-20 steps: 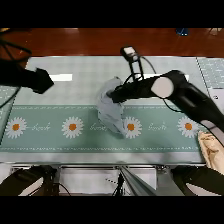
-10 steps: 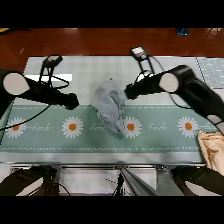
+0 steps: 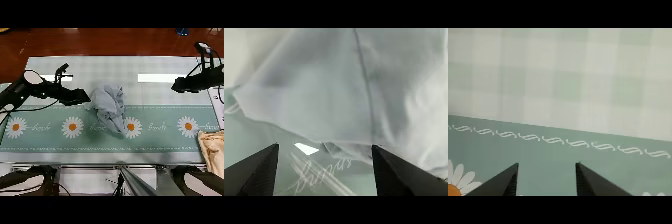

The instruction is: Fold the shirts.

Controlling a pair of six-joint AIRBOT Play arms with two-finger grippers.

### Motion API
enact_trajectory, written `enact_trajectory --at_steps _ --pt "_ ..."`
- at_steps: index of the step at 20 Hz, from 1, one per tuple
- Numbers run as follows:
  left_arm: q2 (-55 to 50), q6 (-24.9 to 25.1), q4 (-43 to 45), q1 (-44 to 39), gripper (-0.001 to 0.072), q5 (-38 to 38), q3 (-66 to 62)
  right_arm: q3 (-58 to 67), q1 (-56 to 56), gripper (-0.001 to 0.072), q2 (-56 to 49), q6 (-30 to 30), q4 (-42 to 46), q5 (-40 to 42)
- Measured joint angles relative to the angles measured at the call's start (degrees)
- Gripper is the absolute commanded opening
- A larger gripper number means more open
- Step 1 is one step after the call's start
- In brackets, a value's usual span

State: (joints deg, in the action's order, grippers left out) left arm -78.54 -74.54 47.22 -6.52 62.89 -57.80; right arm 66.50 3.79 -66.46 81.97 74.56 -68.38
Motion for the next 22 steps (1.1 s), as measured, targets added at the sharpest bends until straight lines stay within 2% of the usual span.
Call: enact_trajectory --at_steps 5,11,18,19,21,22 --pt "-4.48 4.66 -4.37 3.30 0.0694 -0.22 -0.02 -3.39 3.32 0.0453 0.15 -3.72 -8.35 -0.90" --pt "-6.23 7.13 -5.05 9.20 0.0692 0.11 -0.37 -6.40 4.04 0.0453 0.15 -5.51 -12.09 -0.94" --pt "-12.09 7.85 -5.84 6.91 0.0692 0.94 -0.42 -7.26 4.11 0.0453 0.15 -5.90 -14.36 -0.72" --pt "-13.00 8.15 -6.80 6.08 0.0624 0.96 -0.44 -7.28 4.11 0.0453 0.15 -5.90 -14.82 -0.74" --pt "-14.71 8.63 -8.72 4.59 0.0266 0.02 -0.48 -7.32 4.11 0.0453 0.15 -5.92 -15.67 -1.14" --pt "-15.50 8.87 -8.94 3.96 0.0133 -0.57 -0.46 -7.32 4.11 0.0453 0.15 -5.92 -16.06 -1.42"
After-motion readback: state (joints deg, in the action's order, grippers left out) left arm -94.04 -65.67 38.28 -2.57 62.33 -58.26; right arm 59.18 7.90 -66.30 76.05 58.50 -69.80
